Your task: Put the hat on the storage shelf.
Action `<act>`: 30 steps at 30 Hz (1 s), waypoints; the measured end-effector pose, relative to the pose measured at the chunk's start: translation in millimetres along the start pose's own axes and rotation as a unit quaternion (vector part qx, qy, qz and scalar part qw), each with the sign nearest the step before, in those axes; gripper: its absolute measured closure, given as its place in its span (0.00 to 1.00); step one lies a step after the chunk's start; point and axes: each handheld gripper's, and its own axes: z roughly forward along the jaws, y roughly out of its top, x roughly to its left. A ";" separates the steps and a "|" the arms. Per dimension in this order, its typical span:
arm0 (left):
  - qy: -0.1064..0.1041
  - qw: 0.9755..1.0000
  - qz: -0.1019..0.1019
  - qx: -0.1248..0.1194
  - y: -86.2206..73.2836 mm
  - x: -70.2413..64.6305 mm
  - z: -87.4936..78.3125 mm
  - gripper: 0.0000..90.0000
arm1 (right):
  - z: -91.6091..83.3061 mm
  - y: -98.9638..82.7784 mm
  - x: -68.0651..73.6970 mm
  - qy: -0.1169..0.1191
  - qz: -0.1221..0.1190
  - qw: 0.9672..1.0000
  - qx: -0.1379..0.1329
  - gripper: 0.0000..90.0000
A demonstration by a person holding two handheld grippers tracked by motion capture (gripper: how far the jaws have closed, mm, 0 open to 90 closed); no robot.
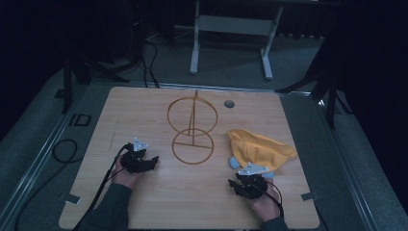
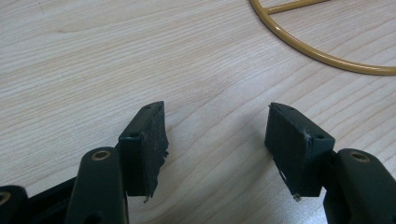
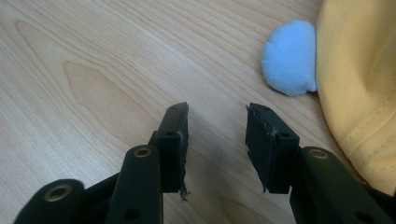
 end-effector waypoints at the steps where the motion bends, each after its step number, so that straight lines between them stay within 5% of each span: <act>1: 0.000 1.000 0.000 0.000 0.0 0.0 0.0 0.43 | -0.4 0.1 0.5 -0.001 0.002 1.000 0.002 0.68; 7: 0.000 1.000 0.000 -0.001 -0.2 0.0 0.0 0.43 | -5.4 -1.3 -2.6 0.010 0.005 1.000 0.014 0.71; 15: 0.000 1.000 0.000 -0.001 -0.5 -0.1 -0.1 0.43 | -31.2 -7.0 -9.0 -0.022 -0.010 1.000 0.001 0.70; 21: 0.000 1.000 -0.001 -0.002 -0.5 -0.1 -0.1 0.43 | -59.1 -21.5 -27.5 -0.040 0.032 0.999 -0.015 0.70; 30: 0.001 1.000 -0.001 -0.002 -0.6 -0.3 -0.1 0.43 | -69.9 -45.5 -51.1 -0.093 0.060 0.994 0.004 0.63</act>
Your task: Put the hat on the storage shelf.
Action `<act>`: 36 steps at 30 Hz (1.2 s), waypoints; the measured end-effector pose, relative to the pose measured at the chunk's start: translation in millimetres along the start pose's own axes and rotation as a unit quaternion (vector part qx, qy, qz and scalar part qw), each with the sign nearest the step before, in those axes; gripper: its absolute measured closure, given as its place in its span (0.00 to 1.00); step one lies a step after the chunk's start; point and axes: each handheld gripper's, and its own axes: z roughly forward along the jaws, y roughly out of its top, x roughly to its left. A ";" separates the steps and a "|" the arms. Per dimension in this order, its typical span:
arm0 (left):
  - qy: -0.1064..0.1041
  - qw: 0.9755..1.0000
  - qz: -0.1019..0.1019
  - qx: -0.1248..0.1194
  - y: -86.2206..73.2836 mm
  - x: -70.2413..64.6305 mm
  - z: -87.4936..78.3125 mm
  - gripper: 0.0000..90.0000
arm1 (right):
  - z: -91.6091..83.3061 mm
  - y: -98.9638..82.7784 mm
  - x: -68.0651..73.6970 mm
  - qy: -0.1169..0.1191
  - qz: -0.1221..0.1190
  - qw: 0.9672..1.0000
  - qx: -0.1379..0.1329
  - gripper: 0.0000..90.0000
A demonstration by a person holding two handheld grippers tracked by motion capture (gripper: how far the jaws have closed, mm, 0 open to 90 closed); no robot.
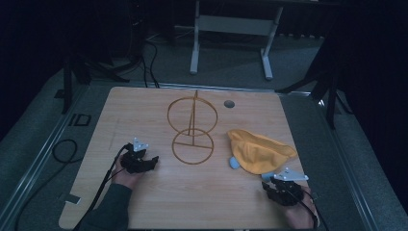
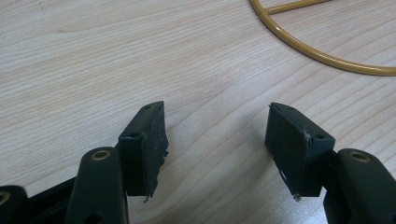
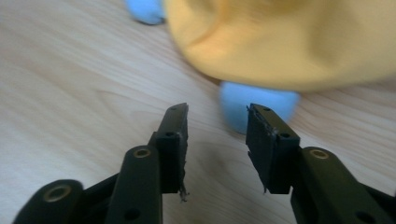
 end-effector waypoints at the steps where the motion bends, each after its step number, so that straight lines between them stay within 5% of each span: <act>1: 0.000 1.000 0.000 0.000 0.0 0.0 0.0 0.43 | -0.2 -0.9 -3.3 -0.001 0.009 1.000 -0.001 0.61; 7: 0.000 1.000 0.000 0.000 -0.1 0.0 0.0 0.43 | 8.3 -2.5 -15.3 -0.021 0.039 0.999 0.002 0.46; 17: 0.000 1.000 0.000 0.000 -0.1 0.0 0.0 0.43 | 29.8 1.9 -21.7 0.024 0.039 0.999 0.017 0.44; 22: 0.000 1.000 0.000 -0.001 -0.2 0.0 0.1 0.43 | 28.7 2.1 -17.8 0.057 0.032 0.998 0.010 0.53; 29: 0.000 1.000 0.000 -0.001 -0.2 0.0 0.1 0.43 | 26.8 5.4 -14.1 0.090 0.030 0.995 -0.014 0.87; 36: 0.000 1.000 0.000 -0.001 -0.2 0.1 0.1 0.43 | 17.7 14.2 -7.8 0.099 0.018 0.994 -0.039 0.91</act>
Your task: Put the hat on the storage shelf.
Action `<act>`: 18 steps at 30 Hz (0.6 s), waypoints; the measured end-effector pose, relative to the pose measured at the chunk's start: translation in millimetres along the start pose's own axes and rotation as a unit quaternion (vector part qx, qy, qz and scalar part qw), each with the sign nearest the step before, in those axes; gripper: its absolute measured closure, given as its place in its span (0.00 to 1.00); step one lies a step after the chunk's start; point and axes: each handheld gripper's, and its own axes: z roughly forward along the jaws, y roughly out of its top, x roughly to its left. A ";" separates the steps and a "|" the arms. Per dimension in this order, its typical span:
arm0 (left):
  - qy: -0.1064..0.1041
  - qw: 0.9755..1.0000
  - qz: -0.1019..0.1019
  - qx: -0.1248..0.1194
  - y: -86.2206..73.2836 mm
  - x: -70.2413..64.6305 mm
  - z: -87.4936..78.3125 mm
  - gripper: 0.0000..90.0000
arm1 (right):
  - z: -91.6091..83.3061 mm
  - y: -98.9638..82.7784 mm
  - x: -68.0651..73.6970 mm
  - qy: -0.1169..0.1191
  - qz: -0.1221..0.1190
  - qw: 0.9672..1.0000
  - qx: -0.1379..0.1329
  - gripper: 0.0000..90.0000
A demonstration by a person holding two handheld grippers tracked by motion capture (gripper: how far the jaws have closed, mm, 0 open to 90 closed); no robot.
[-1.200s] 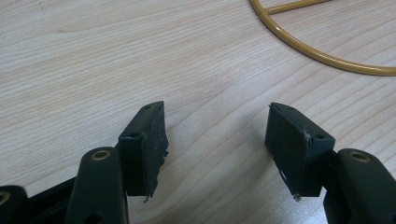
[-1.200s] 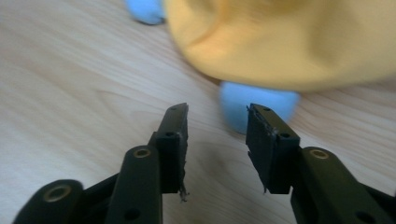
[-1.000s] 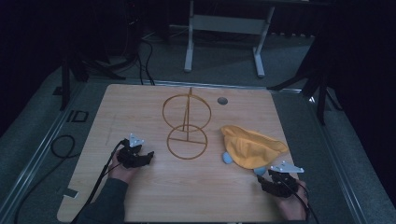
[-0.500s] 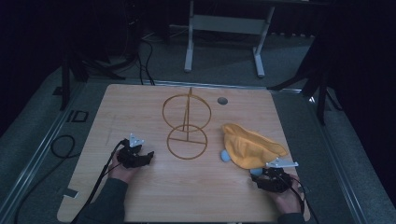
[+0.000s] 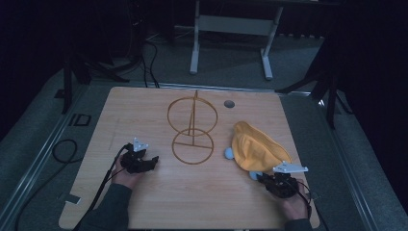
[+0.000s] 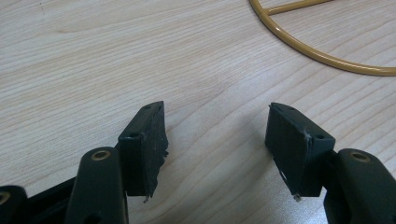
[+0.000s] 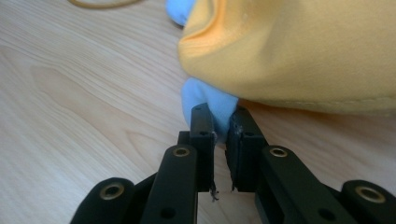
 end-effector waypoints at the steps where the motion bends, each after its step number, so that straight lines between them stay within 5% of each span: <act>1: 0.000 1.000 0.000 0.000 0.0 0.0 0.0 0.43 | -1.8 2.8 1.7 0.007 -0.005 1.000 -0.006 0.91; 18: 0.000 1.000 0.000 0.000 0.0 0.0 0.0 0.43 | -29.2 49.3 9.4 0.014 -0.043 0.997 -0.061 0.92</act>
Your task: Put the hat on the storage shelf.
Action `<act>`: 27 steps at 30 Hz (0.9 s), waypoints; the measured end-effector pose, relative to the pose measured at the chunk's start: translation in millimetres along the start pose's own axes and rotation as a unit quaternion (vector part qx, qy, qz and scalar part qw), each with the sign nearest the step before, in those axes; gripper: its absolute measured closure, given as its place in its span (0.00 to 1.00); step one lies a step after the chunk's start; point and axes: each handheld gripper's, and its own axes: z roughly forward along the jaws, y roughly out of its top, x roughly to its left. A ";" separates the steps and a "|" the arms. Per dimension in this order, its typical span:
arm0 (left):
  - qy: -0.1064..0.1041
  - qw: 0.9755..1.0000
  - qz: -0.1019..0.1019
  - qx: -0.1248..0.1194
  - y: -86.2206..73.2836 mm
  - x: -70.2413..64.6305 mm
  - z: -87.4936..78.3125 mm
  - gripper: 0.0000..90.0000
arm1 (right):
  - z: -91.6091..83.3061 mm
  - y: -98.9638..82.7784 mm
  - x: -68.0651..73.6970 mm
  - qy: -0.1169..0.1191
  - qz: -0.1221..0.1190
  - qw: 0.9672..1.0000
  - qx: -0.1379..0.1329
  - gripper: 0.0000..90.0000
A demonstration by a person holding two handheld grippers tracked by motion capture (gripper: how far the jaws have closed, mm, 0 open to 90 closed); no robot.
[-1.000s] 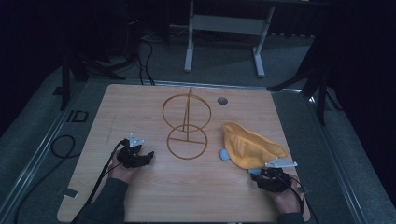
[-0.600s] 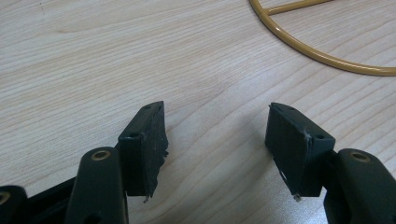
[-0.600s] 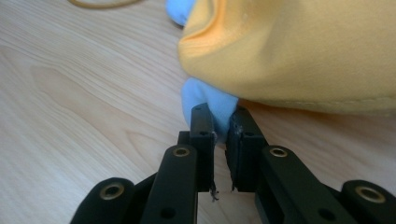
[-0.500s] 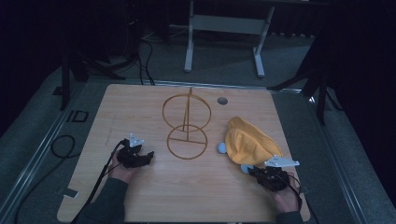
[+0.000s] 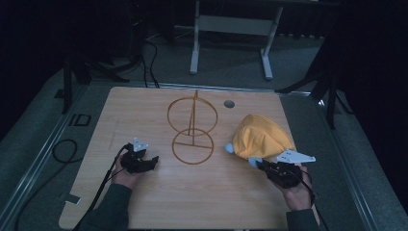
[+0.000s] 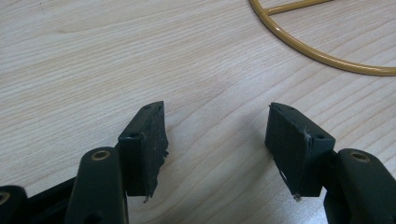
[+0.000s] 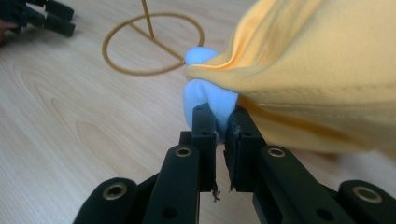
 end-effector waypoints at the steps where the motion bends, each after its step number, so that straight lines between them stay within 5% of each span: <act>1: 0.000 1.000 0.000 0.000 0.0 0.0 0.0 0.43 | -1.2 2.9 -0.6 -0.001 -0.001 1.000 -0.003 0.92; 11: 0.000 1.000 0.000 0.000 0.0 0.0 0.0 0.43 | -15.1 26.1 0.5 -0.003 -0.012 0.999 -0.030 0.93; 19: 0.000 1.000 -0.001 -0.001 0.0 -0.1 0.1 0.43 | -33.4 34.4 7.9 0.038 -0.002 0.996 -0.078 0.93; 21: 0.000 1.000 -0.001 -0.001 -0.1 -0.2 0.2 0.43 | -37.4 35.9 6.6 0.056 0.010 0.994 -0.096 0.93; 27: 0.000 1.000 0.000 -0.001 0.0 0.0 0.0 0.43 | -34.8 30.2 -5.8 0.033 0.045 0.994 -0.095 0.91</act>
